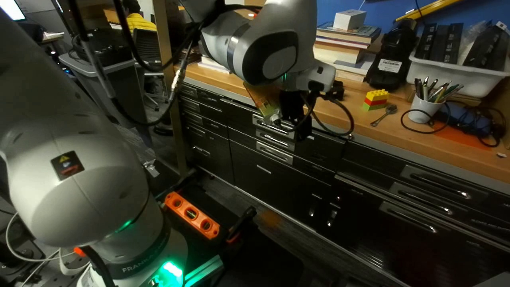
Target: Open the top middle drawer and remove three black objects from the drawer
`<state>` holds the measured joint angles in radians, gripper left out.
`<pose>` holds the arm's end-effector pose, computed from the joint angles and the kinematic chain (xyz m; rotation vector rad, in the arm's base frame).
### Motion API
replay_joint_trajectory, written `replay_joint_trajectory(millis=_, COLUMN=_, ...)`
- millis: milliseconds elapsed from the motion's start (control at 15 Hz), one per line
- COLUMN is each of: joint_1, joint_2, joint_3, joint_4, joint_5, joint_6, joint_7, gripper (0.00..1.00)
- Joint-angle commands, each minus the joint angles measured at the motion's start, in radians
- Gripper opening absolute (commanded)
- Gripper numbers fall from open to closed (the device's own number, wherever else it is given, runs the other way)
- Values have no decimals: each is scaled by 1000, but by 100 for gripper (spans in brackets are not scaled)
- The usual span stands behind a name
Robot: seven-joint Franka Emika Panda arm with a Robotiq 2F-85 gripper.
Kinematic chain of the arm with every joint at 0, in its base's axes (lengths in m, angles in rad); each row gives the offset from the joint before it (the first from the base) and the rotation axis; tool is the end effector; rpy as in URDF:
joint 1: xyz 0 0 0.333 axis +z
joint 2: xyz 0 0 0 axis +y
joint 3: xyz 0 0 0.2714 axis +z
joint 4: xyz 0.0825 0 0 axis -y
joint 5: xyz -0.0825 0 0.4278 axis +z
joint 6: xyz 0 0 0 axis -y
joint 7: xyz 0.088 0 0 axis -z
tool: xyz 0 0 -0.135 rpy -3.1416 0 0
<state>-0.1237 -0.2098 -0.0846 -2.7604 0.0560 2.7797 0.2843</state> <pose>0.4379 -0.0912 0.1945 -2.9575 0.8231 -0.3485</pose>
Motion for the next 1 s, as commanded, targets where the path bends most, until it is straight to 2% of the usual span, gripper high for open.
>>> replay_joint_trajectory(millis=0, joint_1=-18, joint_2=150, joint_3=65, joint_4=0, joint_5=16, joint_6=238, joint_7=203, gripper=100)
replay_joint_trajectory(millis=267, joint_1=7, joint_2=309, joint_3=68, joint_4=5, joint_5=-4, joint_6=411, joint_7=391, gripper=100)
replay_joint_trajectory(millis=467, joint_1=49, joint_2=410, joint_3=64, joint_4=25, joint_5=55, joint_6=486, joint_7=486, gripper=100)
replay_joint_trajectory(millis=533, joint_1=70, joint_2=436, joint_3=77, joint_4=38, joint_5=154, joint_6=500, joint_7=440, gripper=100)
replay_joint_trajectory(millis=667, joint_1=81, joint_2=476, joint_3=112, joint_4=69, joint_5=227, joint_6=525, joint_7=469, gripper=100)
replay_joint_trajectory(millis=733, joint_1=69, joint_2=492, joint_3=132, joint_4=82, joint_5=204, joint_6=538, joint_7=519, gripper=100)
replay_joint_trajectory(millis=867, joint_1=60, joint_2=527, joint_3=178, joint_4=117, joint_5=229, joint_6=568, joint_7=563, gripper=100)
replay_joint_trajectory(millis=933, joint_1=79, joint_2=549, joint_3=170, joint_4=133, joint_5=237, joint_6=592, joint_7=577, gripper=100)
